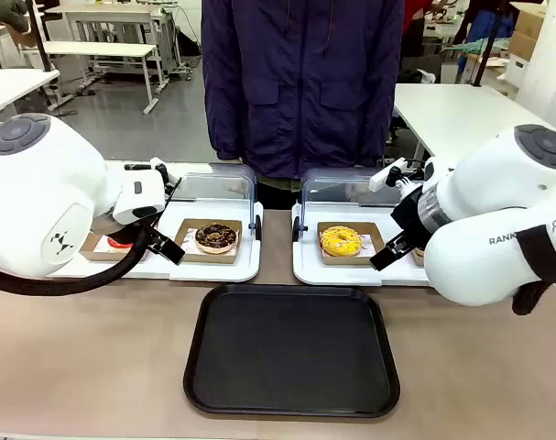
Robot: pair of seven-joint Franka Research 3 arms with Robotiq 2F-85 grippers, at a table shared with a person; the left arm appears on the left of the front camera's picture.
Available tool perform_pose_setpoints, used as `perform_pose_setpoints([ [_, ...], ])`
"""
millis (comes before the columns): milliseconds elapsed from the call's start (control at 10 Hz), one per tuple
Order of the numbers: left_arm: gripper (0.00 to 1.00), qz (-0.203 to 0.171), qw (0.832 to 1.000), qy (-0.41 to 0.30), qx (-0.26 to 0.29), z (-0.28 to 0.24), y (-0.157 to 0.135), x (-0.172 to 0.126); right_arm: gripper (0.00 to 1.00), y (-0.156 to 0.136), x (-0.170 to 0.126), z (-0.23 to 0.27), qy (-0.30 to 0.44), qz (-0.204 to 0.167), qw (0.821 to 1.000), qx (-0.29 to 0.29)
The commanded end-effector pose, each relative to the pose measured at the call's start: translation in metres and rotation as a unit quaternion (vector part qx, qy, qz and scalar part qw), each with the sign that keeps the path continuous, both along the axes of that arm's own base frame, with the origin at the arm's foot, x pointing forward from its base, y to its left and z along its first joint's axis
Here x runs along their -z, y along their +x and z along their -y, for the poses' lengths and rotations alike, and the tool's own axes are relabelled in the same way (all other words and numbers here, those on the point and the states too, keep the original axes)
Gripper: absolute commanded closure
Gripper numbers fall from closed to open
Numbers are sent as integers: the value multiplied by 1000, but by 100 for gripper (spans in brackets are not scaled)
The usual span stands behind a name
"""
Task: Move the second donut from the left to the tray.
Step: Pick up the Paper togo box containing the Donut indicated by the person and place it on the Handle tray.
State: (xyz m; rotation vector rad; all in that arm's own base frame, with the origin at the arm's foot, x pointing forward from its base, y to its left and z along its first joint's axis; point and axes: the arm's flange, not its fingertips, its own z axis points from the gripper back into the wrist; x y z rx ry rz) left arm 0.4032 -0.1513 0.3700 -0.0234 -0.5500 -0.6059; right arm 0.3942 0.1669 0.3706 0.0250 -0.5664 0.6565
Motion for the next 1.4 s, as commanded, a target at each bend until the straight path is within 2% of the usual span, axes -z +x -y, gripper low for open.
perform_pose_setpoints([
  [0,0,0,1000,0,0,0,0,0,0,0,0,0,0,0,1000,0],
  [900,0,0,1000,0,0,0,0,0,0,0,0,0,0,0,1000,0],
  [1000,0,0,1000,0,0,0,0,0,0,6,-32,2,12,-1,1000,-24],
  [1200,0,-16,999,-26,38,-21,9,-62,0,12,-108,27,39,6,999,-24],
  [1300,0,-19,998,-28,54,-33,13,-81,0,10,-133,45,55,8,998,-39],
])
